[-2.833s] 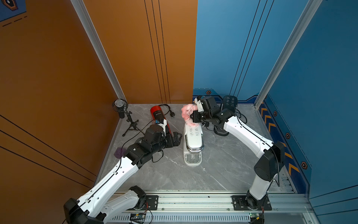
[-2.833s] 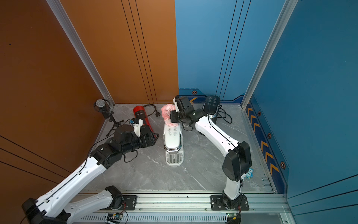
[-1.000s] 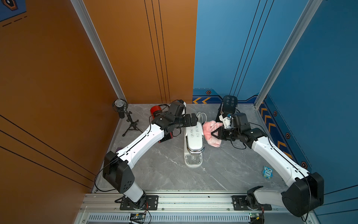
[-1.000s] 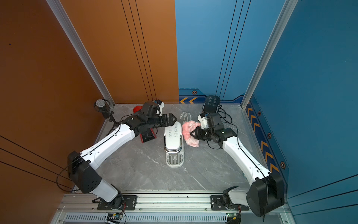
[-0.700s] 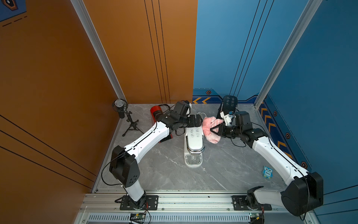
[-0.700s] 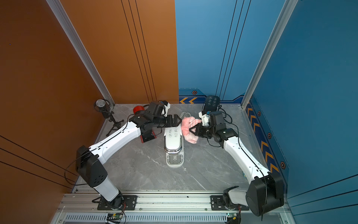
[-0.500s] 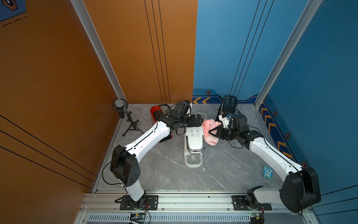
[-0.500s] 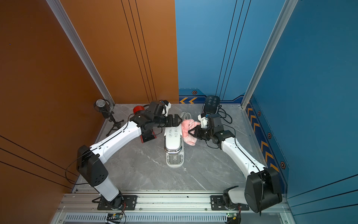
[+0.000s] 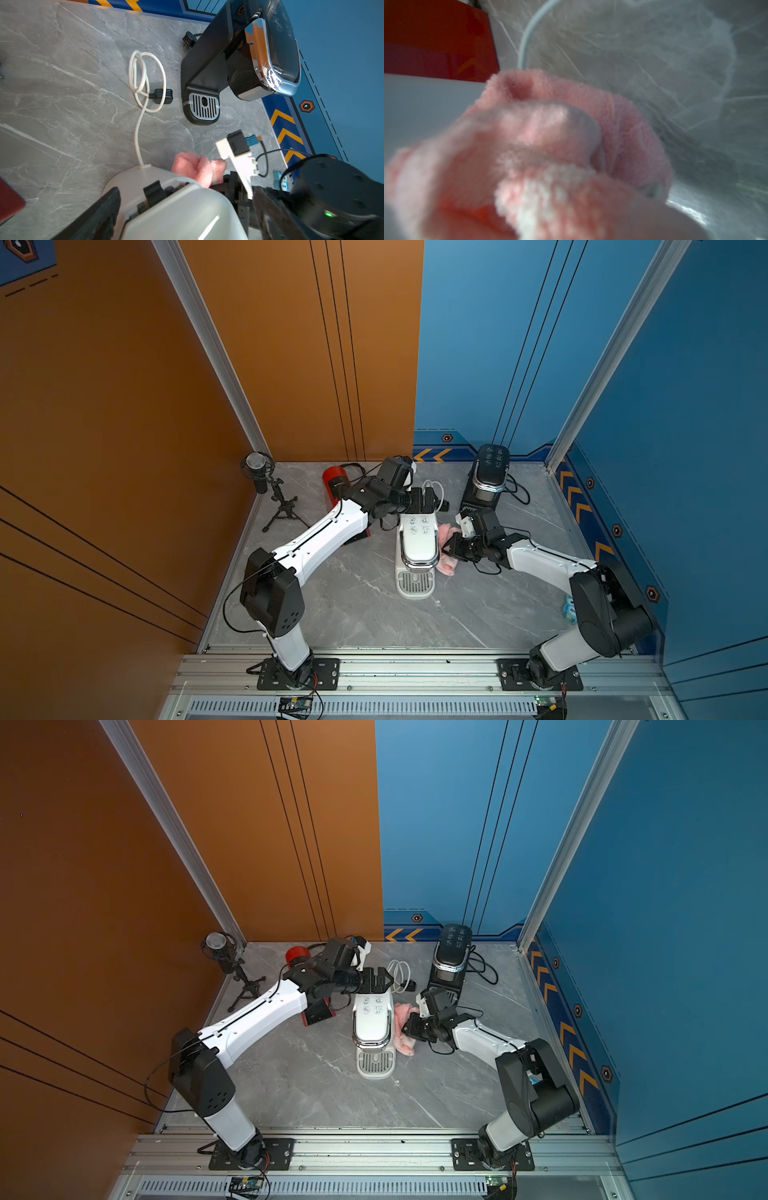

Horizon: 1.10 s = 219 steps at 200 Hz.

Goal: Wipe the surface of a coffee machine
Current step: Wipe the dirt from the surface of the coffee machine.

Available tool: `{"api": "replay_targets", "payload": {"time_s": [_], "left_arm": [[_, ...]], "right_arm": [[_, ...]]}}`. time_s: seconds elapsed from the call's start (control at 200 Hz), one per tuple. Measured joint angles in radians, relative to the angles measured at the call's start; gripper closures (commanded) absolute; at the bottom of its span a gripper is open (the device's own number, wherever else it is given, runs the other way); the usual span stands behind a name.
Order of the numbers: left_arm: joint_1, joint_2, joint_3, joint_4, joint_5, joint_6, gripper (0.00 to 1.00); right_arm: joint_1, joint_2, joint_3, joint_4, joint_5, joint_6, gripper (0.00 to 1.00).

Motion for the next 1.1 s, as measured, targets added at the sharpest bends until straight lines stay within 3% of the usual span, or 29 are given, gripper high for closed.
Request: {"api": "replay_targets", "payload": {"time_s": [0.095,0.28,0.515,0.791,1.096], "left_arm": [[-0.001,-0.012,-0.021,0.009,0.0,0.008,0.0],[-0.004,-0.035,-0.041,0.008,0.008,0.023,0.0],[-0.029,-0.035,-0.04,0.01,0.024,0.06,0.0],[-0.034,-0.013,-0.027,0.011,0.072,0.087,0.0],[-0.038,0.013,-0.011,0.015,0.082,0.101,0.01]], "right_arm": [[0.021,0.068,-0.022,0.039,0.031,0.0,1.0],[0.048,0.042,-0.021,0.034,0.087,-0.001,1.0],[0.052,-0.152,0.079,-0.15,0.126,-0.035,1.0],[0.032,-0.291,0.161,-0.212,0.136,-0.053,1.0],[0.028,-0.207,0.064,-0.122,0.144,-0.037,1.0]]}}
